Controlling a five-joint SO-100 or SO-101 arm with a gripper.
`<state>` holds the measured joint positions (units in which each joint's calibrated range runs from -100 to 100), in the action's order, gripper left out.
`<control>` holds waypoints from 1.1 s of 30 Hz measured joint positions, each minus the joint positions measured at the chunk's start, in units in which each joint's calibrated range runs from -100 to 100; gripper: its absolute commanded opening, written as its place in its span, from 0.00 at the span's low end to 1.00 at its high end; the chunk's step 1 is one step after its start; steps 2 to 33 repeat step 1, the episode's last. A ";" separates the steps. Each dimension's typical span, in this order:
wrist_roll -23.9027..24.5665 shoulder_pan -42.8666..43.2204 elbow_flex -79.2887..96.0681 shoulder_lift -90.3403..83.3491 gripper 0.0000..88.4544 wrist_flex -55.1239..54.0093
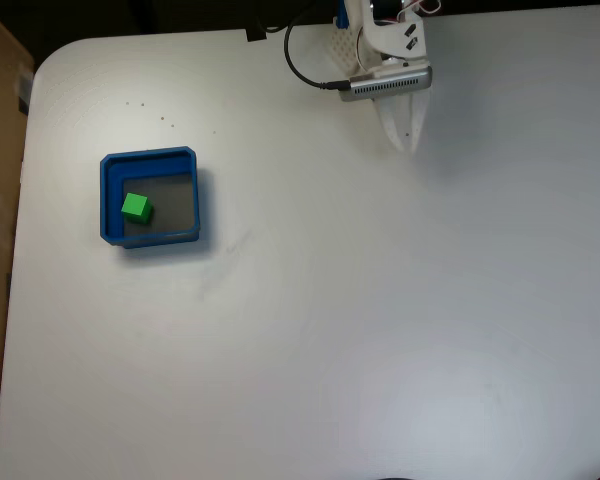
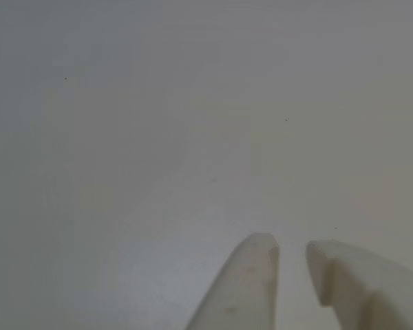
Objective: Pick up green cube and drop it in the blue box
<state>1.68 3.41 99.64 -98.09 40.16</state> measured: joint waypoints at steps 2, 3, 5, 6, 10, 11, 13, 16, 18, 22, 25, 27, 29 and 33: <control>0.00 0.00 0.00 0.00 0.01 0.00; 0.00 0.00 0.00 0.00 0.01 0.00; 0.00 0.00 0.00 0.00 0.01 0.00; 0.00 0.00 0.00 0.00 0.01 0.00; 0.00 0.00 0.00 0.00 0.01 0.00; 0.00 0.00 0.00 0.00 0.01 0.00; 0.00 0.00 0.00 0.00 0.01 0.00; 0.00 0.00 0.00 0.00 0.01 0.00; 0.00 0.00 0.00 0.00 0.01 0.00; 0.00 0.00 0.00 0.00 0.01 0.00; 0.00 0.00 0.00 0.00 0.01 0.00; 0.00 0.00 0.00 0.00 0.01 0.00; 0.00 0.00 0.00 0.00 0.01 0.00; 0.00 0.00 0.00 0.00 0.01 0.00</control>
